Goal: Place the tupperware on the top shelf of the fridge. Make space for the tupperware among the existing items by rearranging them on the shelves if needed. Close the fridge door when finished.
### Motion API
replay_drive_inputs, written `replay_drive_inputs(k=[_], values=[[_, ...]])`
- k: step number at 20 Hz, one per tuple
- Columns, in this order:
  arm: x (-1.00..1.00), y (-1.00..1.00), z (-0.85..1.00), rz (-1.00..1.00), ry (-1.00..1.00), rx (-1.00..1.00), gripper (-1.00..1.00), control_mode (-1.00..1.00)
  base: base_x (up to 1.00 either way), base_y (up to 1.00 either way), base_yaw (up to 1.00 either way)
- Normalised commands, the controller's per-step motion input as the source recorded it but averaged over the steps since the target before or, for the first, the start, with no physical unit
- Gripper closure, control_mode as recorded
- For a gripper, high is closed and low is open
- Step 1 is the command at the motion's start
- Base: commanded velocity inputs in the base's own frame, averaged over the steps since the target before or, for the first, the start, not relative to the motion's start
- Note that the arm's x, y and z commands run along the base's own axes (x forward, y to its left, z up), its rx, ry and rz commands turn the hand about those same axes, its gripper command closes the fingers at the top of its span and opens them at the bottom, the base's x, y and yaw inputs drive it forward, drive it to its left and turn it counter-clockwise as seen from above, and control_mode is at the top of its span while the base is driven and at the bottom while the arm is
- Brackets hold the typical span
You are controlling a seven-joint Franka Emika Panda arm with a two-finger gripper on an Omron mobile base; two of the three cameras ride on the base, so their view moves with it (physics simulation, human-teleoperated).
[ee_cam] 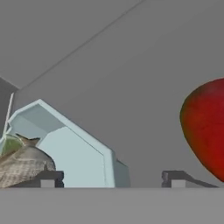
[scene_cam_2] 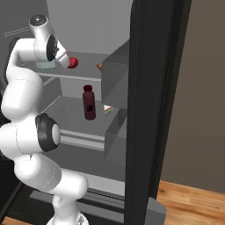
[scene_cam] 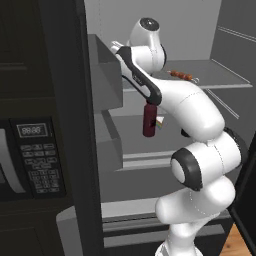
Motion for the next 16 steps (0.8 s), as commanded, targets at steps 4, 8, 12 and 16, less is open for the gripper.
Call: replay_drive_inputs(k=[4, 8, 12, 16], values=[[-0.1, -0.04, 0.0, -0.03, -0.16, 0.0, -1.0, -1.0, 0.0, 0.0, 0.0], [-0.29, -0.18, -0.01, -0.04, -0.32, 0.0, -1.0, -1.0, 0.0, 0.0, 0.0], [-0.58, -0.34, -0.14, -0.01, -0.19, 0.0, -1.0, -1.0, 0.0, 0.0, 0.0], [-0.85, -0.59, 0.22, 0.0, 0.0, 0.0, -1.0, -1.0, 0.0, 0.0, 0.0]])
